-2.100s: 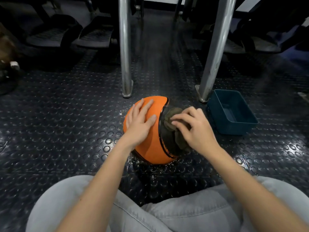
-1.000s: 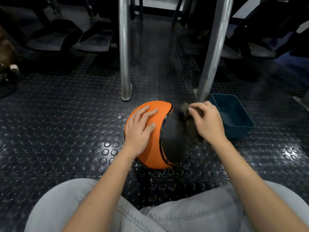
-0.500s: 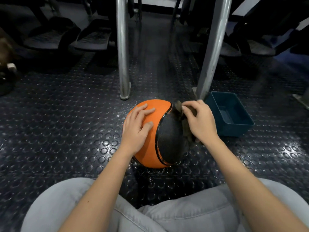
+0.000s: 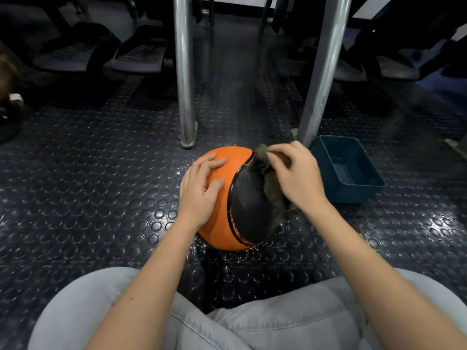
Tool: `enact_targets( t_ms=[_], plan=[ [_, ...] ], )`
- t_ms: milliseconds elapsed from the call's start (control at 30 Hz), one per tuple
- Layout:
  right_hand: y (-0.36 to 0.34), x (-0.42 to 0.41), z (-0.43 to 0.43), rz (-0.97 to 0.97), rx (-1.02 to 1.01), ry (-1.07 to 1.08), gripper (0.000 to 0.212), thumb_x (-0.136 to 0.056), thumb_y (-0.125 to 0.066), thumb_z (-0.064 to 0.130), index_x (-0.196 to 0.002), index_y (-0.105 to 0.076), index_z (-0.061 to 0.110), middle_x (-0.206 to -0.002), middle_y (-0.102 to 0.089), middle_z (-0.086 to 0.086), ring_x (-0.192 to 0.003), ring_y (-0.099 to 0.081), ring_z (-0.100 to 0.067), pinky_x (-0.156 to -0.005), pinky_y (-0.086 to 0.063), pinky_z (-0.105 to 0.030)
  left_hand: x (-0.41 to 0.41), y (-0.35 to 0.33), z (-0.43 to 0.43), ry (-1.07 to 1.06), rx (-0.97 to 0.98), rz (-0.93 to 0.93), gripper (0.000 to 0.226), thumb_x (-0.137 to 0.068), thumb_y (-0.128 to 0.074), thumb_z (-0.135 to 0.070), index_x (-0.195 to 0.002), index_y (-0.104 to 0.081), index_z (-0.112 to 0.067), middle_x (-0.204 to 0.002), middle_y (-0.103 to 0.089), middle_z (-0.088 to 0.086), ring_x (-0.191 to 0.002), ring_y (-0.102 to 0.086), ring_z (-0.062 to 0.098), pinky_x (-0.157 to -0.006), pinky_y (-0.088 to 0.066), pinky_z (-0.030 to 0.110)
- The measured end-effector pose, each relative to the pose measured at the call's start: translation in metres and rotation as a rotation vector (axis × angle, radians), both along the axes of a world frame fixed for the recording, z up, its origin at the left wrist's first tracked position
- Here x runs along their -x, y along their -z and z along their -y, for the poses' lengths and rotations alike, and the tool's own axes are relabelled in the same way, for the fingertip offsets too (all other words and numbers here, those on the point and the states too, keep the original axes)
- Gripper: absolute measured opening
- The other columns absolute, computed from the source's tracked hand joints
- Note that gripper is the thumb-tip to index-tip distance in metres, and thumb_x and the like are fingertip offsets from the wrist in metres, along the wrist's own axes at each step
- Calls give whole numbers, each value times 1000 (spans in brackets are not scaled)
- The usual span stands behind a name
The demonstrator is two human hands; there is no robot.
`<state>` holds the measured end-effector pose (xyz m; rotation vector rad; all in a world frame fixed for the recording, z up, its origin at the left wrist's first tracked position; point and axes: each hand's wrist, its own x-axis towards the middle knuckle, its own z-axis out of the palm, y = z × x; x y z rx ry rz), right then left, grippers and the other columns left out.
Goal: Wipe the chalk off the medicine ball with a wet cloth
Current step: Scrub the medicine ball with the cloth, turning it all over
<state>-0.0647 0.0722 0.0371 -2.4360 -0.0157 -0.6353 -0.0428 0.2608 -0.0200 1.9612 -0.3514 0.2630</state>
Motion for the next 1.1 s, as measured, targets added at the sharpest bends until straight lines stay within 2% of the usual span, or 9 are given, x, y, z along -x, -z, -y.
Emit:
enact_targets(
  t_ms=[133,300,400,467,567,767,900,1000,1100],
  plan=[
    [2,9,-24,40,150,-165,19,-89,-62,29,-102,-71,19,-90,-54,-3,-91,-47,-19,-74,-36,-27,-1,-1,-2,4,31,20,38,-69,-38,-44,-105,-49,-49,-122,-39,-35,-116,-34,-10,-104,-23,30],
    [20,-7,43,-349,65,180,20,-93,-55,25,-109,-68,22,-111,-59,-8,-111,-50,-27,-88,-43,-36,4,-2,3,23,-11,32,36,-74,-37,-47,-108,-45,-55,-126,-34,-39,-123,-31,-6,-107,-18,34],
    [2,-6,28,-123,-109,100,17,-92,-58,22,-104,-69,17,-103,-62,-7,-101,-56,-23,-85,-39,-28,5,-1,4,-6,4,49,35,-73,-38,-46,-107,-46,-54,-125,-35,-38,-122,-33,-6,-109,-21,38],
    [-15,1,0,-2,-25,-66,17,-90,-60,23,-102,-70,18,-96,-61,-5,-93,-53,-20,-82,-38,-27,7,0,5,-28,11,58,36,-73,-39,-44,-107,-49,-50,-125,-38,-35,-121,-36,-3,-110,-23,42],
    [-13,12,-24,-72,187,-258,19,-90,-59,31,-104,-69,23,-95,-55,-1,-93,-45,-18,-82,-36,-29,7,1,6,-45,17,86,37,-74,-40,-42,-109,-53,-42,-127,-43,-28,-123,-39,3,-109,-26,44],
    [13,-4,19,-117,-29,-78,17,-93,-55,25,-104,-67,19,-99,-61,4,-97,-53,-24,-86,-42,-35,9,-6,12,-1,-38,83,37,-77,-41,-45,-112,-54,-40,-132,-45,-21,-128,-39,9,-103,-18,30],
    [31,-10,37,-266,-257,83,18,-94,-54,18,-105,-67,14,-103,-65,2,-105,-58,-21,-90,-43,-30,12,-10,12,-25,17,25,32,-73,-43,-44,-102,-54,-49,-122,-43,-36,-123,-41,3,-108,-26,38],
    [30,-10,30,-250,-265,58,15,-93,-56,20,-102,-68,18,-103,-66,1,-102,-59,-20,-91,-46,-36,16,-25,13,-165,68,-50,20,-71,-45,-42,-87,-57,-42,-104,-51,-23,-112,-51,11,-106,-35,46],
    [27,-3,13,-185,-222,18,14,-92,-57,22,-100,-68,19,-102,-66,0,-100,-59,-21,-89,-45,-38,20,-37,20,-286,-46,-32,22,-84,-52,-36,-103,-60,-29,-106,-52,-12,-111,-51,17,-107,-30,44]
  ],
)
